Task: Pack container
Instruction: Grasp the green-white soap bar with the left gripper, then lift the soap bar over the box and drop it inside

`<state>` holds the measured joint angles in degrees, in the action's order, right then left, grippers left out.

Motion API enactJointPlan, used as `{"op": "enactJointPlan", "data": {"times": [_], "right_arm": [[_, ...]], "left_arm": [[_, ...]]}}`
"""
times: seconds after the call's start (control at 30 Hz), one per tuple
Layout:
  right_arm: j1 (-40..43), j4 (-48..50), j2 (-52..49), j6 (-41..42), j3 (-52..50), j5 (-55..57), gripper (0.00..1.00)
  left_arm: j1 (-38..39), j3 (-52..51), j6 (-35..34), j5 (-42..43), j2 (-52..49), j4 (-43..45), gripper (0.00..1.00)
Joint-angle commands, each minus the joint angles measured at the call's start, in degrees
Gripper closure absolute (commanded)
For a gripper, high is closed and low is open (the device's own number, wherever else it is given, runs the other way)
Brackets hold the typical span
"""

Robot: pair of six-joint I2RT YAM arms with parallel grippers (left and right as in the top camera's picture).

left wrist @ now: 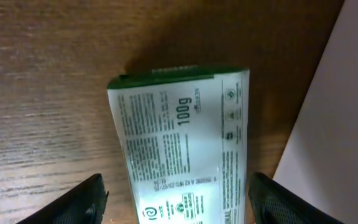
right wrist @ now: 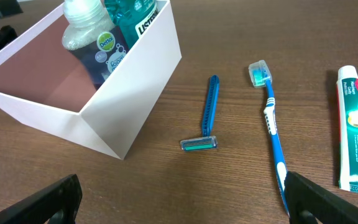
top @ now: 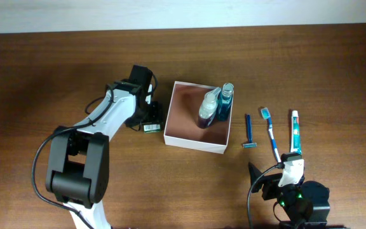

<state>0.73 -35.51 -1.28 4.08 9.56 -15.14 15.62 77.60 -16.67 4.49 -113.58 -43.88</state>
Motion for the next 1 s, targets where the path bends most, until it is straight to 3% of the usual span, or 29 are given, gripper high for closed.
{"op": "enactJointPlan", "data": {"times": [0.0, 0.13, 0.37, 0.47, 0.8, 0.97], "right_arm": [[0.42, -0.07, 0.44, -0.17, -0.28, -0.55, 0.01], [0.42, -0.07, 0.44, -0.17, -0.28, -0.55, 0.01], [0.42, -0.07, 0.46, -0.17, -0.28, -0.55, 0.01], [0.42, -0.07, 0.46, -0.17, -0.28, -0.55, 0.01], [0.42, -0.04, 0.44, -0.17, -0.28, -0.55, 0.01], [0.42, -0.07, 0.44, -0.17, -0.28, -0.55, 0.01]], "left_arm": [[-0.35, -1.46, -0.94, -0.42, -0.92, 1.09, 0.25], [-0.35, -1.77, -0.94, -0.2, -3.17, 1.97, 0.28], [-0.42, 0.17, -0.87, 0.22, -3.93, -0.52, 0.51], [-0.42, 4.11, -0.2, 0.11, -3.82, -4.94, 0.55], [0.52, 32.57, 3.74, -2.58, -2.51, -29.86, 0.63], [4.7, 41.27, 4.79, -2.34, -2.43, -33.7, 0.63]]}}
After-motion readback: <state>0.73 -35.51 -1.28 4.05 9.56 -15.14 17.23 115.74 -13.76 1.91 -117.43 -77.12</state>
